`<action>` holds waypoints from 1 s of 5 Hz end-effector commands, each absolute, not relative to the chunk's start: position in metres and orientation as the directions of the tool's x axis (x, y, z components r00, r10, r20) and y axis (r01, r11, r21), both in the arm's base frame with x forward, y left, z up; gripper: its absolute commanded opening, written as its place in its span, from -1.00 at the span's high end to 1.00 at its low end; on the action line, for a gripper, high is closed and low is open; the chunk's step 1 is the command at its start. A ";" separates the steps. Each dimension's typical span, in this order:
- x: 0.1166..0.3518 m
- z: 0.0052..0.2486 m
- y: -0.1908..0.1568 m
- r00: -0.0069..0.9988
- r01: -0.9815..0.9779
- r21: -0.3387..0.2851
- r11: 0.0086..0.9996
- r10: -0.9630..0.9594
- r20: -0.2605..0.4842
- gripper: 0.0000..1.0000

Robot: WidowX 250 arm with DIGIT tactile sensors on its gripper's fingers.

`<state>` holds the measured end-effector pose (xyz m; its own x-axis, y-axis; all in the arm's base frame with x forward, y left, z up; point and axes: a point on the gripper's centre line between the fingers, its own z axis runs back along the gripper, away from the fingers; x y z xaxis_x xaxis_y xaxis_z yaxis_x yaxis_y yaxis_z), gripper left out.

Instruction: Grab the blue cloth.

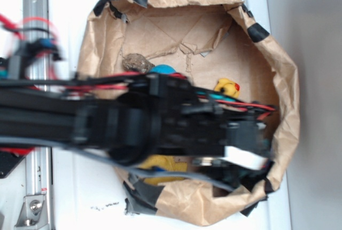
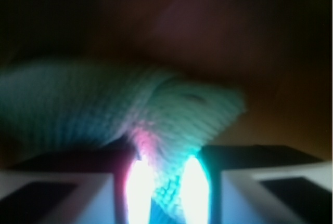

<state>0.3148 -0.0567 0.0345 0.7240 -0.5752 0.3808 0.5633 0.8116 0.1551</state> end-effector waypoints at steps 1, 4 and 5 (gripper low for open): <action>0.317 0.057 -0.065 0.682 0.561 0.196 0.804 -0.584 0.441 1.00; 0.287 0.111 0.021 0.915 0.226 -0.001 0.974 -0.212 0.344 1.00; 0.268 0.142 0.049 0.959 0.061 -0.087 0.994 -0.034 0.280 1.00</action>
<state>0.2662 0.0483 0.1198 0.9765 -0.0555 0.2085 0.0799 0.9907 -0.1103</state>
